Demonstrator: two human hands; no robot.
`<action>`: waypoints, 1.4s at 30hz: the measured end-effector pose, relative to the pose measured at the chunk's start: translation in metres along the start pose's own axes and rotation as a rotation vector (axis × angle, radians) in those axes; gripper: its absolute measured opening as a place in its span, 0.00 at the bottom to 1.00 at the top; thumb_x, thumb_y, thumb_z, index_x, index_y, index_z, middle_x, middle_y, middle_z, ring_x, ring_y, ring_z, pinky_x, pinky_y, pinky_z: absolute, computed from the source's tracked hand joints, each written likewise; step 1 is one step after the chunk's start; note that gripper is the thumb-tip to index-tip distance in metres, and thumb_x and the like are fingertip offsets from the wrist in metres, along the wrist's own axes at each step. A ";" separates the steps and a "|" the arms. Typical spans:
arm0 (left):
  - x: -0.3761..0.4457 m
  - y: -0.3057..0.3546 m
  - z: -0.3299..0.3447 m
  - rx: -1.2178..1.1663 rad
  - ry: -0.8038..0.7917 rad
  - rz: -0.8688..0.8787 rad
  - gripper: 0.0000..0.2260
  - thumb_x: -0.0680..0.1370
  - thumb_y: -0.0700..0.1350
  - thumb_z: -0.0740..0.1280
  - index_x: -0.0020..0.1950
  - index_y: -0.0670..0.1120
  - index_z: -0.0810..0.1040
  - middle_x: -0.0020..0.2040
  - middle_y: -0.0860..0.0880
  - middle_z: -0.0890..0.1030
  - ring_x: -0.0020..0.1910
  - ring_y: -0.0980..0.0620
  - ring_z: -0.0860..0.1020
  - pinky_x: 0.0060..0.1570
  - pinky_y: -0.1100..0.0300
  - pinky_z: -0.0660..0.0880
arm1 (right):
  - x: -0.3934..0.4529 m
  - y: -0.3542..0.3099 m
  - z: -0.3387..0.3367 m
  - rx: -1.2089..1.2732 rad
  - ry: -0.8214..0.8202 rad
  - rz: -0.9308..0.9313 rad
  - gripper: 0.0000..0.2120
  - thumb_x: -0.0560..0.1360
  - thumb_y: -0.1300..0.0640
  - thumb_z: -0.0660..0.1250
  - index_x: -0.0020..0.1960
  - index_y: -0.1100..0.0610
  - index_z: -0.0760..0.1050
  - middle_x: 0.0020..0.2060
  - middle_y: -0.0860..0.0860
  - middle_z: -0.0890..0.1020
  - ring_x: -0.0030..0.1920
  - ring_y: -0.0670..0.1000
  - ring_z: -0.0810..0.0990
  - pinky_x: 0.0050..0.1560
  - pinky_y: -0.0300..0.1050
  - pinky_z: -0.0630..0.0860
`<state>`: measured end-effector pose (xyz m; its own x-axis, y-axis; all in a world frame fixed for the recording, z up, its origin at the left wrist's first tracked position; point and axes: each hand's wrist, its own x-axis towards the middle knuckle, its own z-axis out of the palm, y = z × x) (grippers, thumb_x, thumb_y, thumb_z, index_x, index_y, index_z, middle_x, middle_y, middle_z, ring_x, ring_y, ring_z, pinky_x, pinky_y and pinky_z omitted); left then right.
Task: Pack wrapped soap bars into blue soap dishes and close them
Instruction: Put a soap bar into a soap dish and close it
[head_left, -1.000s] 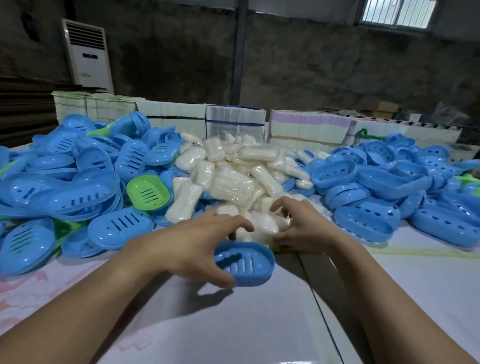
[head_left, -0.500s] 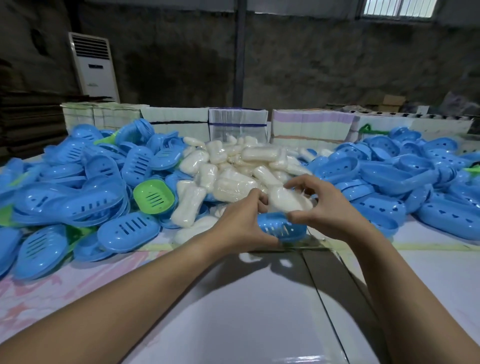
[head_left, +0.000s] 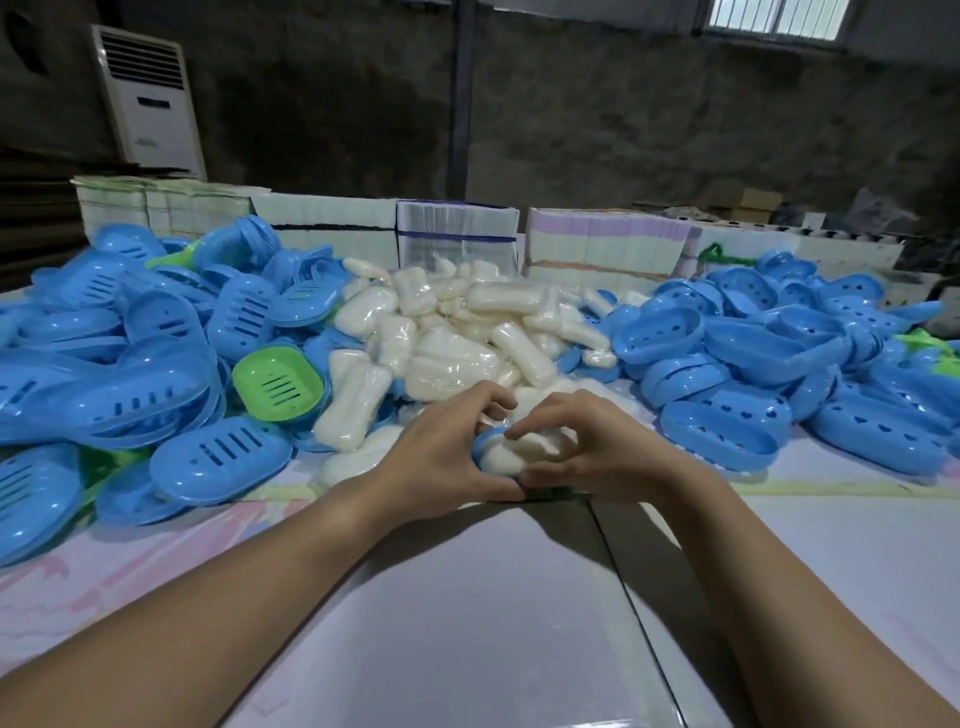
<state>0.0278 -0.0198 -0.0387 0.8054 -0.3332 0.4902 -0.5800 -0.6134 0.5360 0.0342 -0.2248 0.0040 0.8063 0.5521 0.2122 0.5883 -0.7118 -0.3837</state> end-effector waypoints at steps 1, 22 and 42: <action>0.000 0.000 -0.001 0.006 -0.005 -0.003 0.31 0.59 0.63 0.77 0.58 0.58 0.72 0.54 0.58 0.80 0.53 0.59 0.79 0.53 0.51 0.78 | 0.000 0.001 -0.001 0.012 0.016 0.010 0.20 0.69 0.48 0.77 0.60 0.45 0.81 0.55 0.46 0.79 0.56 0.46 0.73 0.58 0.38 0.69; -0.002 0.006 -0.003 0.181 -0.057 0.082 0.18 0.71 0.65 0.71 0.55 0.58 0.82 0.48 0.62 0.80 0.45 0.61 0.74 0.48 0.58 0.70 | -0.007 0.048 -0.022 -0.038 0.400 0.435 0.13 0.72 0.54 0.70 0.56 0.46 0.80 0.48 0.45 0.81 0.52 0.49 0.78 0.53 0.49 0.75; -0.002 0.011 0.000 0.119 -0.071 0.017 0.07 0.79 0.46 0.71 0.56 0.55 0.84 0.54 0.60 0.81 0.52 0.56 0.79 0.57 0.52 0.74 | -0.008 0.026 -0.013 0.357 0.780 0.224 0.20 0.72 0.70 0.65 0.47 0.45 0.82 0.50 0.46 0.77 0.47 0.46 0.76 0.49 0.35 0.73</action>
<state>0.0197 -0.0256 -0.0339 0.8047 -0.3914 0.4463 -0.5784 -0.6862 0.4411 0.0437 -0.2536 0.0037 0.7889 -0.1305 0.6005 0.4623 -0.5178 -0.7198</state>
